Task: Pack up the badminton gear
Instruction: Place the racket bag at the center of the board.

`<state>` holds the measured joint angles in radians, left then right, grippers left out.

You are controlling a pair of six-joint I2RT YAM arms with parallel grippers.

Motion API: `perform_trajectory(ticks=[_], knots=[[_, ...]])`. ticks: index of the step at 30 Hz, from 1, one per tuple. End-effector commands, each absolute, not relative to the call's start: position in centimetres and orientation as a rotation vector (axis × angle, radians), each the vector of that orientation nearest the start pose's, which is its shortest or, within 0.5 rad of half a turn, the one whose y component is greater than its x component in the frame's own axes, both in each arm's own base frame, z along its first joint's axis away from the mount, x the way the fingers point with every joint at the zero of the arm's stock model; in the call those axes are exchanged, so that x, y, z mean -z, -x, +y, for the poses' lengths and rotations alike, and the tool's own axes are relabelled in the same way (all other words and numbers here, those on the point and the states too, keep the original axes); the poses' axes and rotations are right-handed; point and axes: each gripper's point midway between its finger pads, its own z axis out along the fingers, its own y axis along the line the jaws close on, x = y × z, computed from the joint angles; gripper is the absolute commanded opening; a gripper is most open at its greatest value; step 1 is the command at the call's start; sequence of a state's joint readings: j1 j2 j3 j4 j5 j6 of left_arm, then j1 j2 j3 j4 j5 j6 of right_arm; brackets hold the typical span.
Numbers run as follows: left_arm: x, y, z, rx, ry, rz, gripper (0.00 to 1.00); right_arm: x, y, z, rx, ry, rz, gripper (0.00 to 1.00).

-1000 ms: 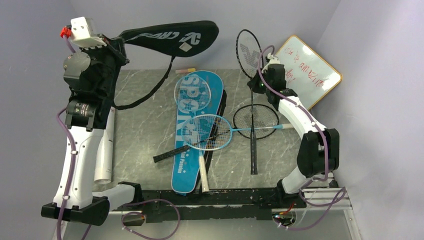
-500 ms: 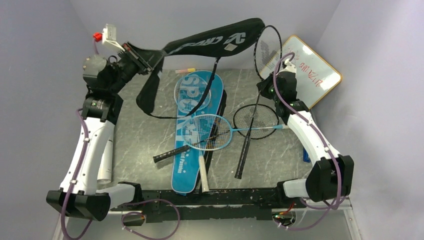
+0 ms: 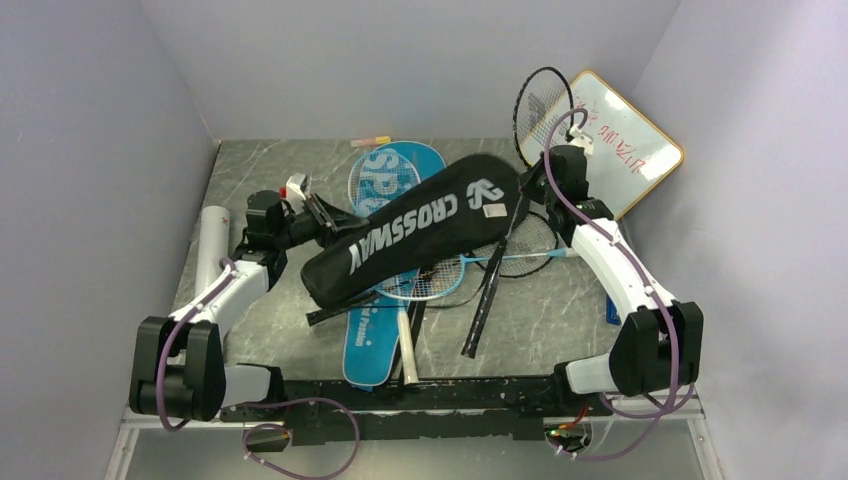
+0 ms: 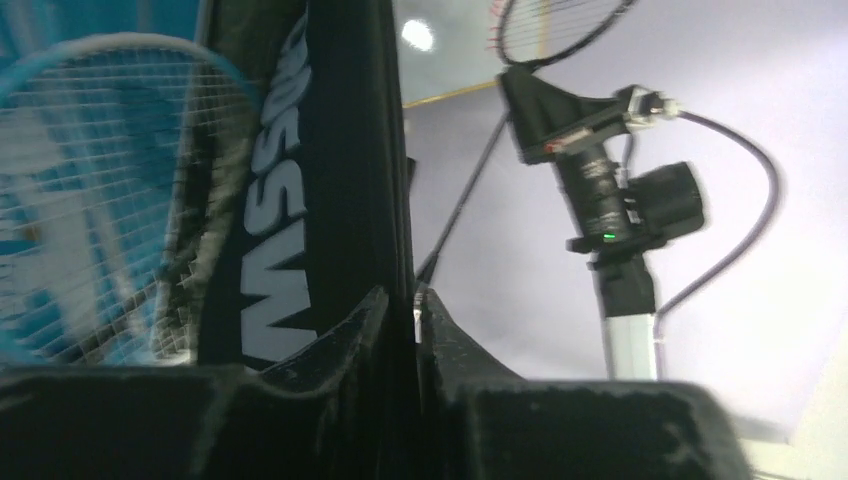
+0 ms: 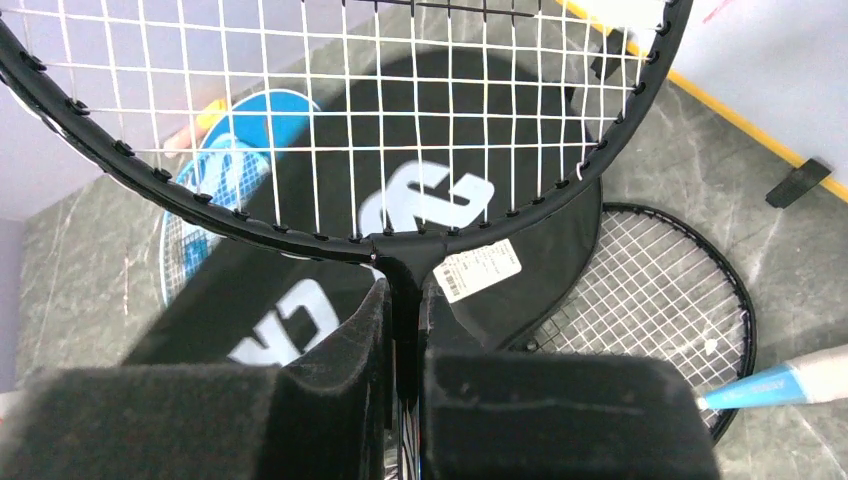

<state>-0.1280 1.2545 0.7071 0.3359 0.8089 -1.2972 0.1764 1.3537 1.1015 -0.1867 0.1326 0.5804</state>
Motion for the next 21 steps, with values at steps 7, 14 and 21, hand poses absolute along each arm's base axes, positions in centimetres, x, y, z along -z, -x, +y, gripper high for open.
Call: perform_trajectory(ticks=[7, 14, 21], knots=[[-19.5, -33.3, -13.9, 0.728, 0.275, 2.182, 0.86, -19.1, -42.7, 10.8, -0.397, -0.482, 2.101, 0.00], [-21.0, -32.6, -17.4, 0.365, -0.212, 2.173, 0.74, -17.4, -40.3, 10.2, -0.274, -0.528, 2.190, 0.00], [-16.9, -29.7, -26.0, 0.195, -0.773, 2.136, 0.63, -17.6, -36.7, 9.9, -0.335, -0.493, 2.152, 0.00]])
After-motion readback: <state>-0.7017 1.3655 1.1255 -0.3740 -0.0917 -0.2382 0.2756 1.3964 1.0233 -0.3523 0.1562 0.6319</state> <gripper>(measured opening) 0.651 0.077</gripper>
